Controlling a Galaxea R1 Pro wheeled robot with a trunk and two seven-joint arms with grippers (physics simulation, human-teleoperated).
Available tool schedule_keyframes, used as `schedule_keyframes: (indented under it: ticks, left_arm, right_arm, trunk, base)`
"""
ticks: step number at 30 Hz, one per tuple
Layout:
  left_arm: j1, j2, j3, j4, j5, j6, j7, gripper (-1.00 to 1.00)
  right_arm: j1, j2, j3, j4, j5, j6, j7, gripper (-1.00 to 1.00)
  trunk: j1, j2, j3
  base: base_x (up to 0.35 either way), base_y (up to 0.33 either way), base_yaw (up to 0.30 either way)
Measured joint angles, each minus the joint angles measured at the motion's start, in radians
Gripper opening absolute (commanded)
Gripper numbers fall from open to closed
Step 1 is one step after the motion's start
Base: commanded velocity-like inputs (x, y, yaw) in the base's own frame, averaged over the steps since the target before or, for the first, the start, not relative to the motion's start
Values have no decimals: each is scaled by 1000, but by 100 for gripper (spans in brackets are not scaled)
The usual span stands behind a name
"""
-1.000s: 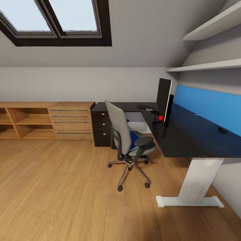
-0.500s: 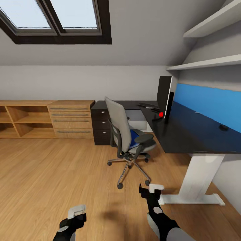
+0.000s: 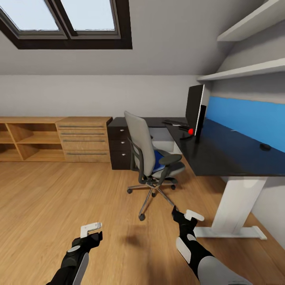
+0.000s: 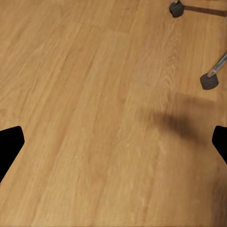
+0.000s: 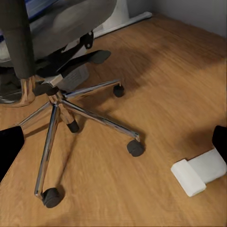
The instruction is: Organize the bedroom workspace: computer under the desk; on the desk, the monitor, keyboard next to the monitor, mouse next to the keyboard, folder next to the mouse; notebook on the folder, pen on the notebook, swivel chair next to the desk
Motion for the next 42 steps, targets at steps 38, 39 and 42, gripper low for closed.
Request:
schedule_keyframes:
  ticks: [38,39,42]
  left_arm:
    - [89,-9,-6,-233,-4,-1,2,100]
    - [89,-9,-6,-233,-4,-1,2,100]
    - [89,-8,-6,-233,-4,-1,2,100]
  right_arm:
    - [3,4,35,4,132,-64,-6,100]
    - [3,4,35,4,132,-64,-6,100]
    - [3,4,35,4,132,-64,-5,100]
  trunk:
    - [139,-253,-121]
    - [140,-253,-124]
    - [141,-254,-136]
  base:
    - [0,0,0]
    - [0,0,0]
    - [0,0,0]
